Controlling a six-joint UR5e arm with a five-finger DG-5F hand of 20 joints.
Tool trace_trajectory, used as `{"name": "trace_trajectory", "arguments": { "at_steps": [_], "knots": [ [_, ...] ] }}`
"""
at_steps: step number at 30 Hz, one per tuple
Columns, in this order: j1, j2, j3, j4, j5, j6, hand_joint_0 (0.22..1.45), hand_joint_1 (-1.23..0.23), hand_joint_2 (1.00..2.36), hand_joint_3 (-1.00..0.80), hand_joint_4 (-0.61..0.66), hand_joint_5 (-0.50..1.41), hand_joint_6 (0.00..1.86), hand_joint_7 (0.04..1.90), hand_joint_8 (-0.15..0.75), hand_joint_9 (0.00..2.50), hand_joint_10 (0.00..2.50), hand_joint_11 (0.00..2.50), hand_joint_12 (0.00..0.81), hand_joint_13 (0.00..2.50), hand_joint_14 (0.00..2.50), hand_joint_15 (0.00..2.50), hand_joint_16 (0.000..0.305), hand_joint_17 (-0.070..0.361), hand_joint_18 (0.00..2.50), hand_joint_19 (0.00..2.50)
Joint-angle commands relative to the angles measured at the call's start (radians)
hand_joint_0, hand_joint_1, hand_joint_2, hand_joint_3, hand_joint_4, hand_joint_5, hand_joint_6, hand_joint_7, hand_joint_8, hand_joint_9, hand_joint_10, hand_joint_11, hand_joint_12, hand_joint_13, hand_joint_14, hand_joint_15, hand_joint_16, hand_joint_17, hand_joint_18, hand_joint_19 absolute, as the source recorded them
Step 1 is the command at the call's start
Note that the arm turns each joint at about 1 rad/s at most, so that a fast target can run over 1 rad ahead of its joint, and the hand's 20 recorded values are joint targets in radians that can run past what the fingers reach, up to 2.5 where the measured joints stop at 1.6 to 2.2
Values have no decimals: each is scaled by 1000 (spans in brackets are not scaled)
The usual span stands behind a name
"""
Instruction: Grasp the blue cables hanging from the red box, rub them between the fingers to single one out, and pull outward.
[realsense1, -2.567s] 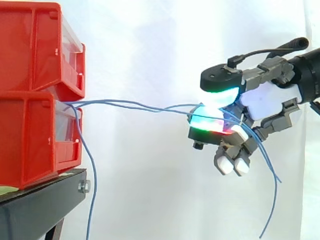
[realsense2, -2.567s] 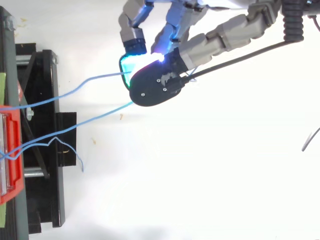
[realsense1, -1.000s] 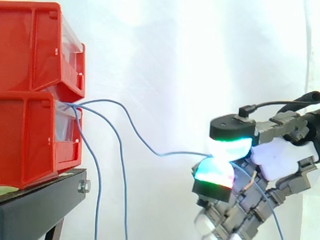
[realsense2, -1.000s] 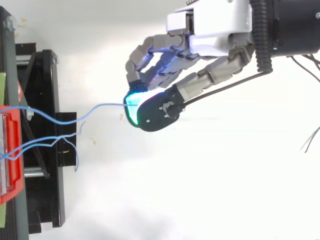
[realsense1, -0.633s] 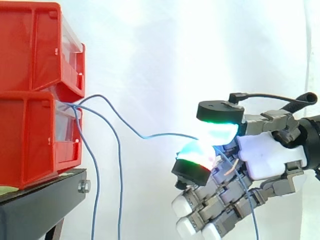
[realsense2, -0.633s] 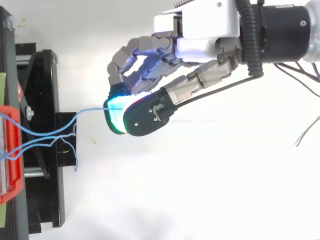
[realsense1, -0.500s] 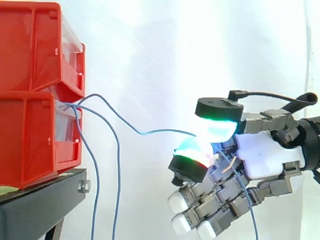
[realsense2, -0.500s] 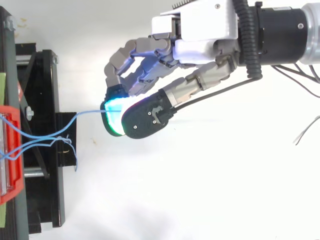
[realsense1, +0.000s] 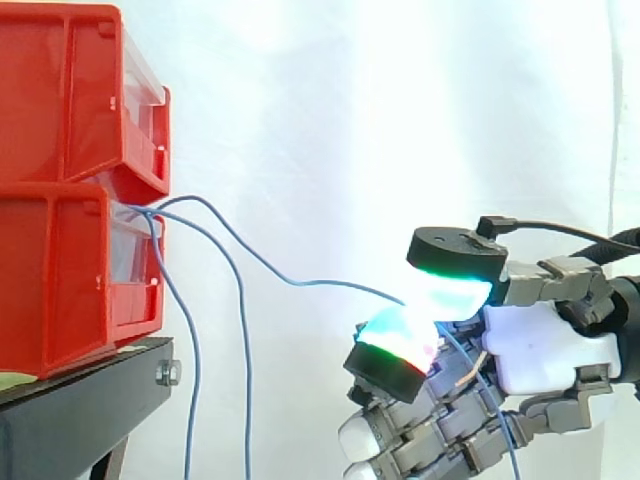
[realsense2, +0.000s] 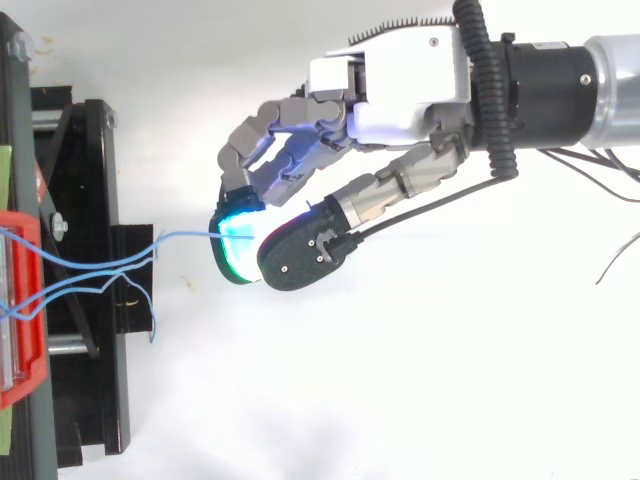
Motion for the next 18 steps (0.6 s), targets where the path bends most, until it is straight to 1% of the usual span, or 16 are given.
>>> {"name": "trace_trajectory", "arguments": {
  "at_steps": [1, 7, 18],
  "knots": [
    [0, 0, -3, 16, -1, -6, 650, -832, 1013, 9, -37, -122, 927, 1241, 299, 657, 4, 122, 387, 513, 7, 154, 54, 122, 509, 273],
    [1, 0, -5, 15, 3, -20, 649, -829, 1012, 14, -38, -121, 927, 1241, 301, 657, 4, 121, 389, 515, 6, 152, 54, 122, 511, 282],
    [1, 0, -5, 16, 5, -20, 650, -829, 1012, 11, -35, -121, 928, 1230, 298, 661, 5, 120, 388, 517, 6, 156, 54, 122, 516, 284]
  ]
}}
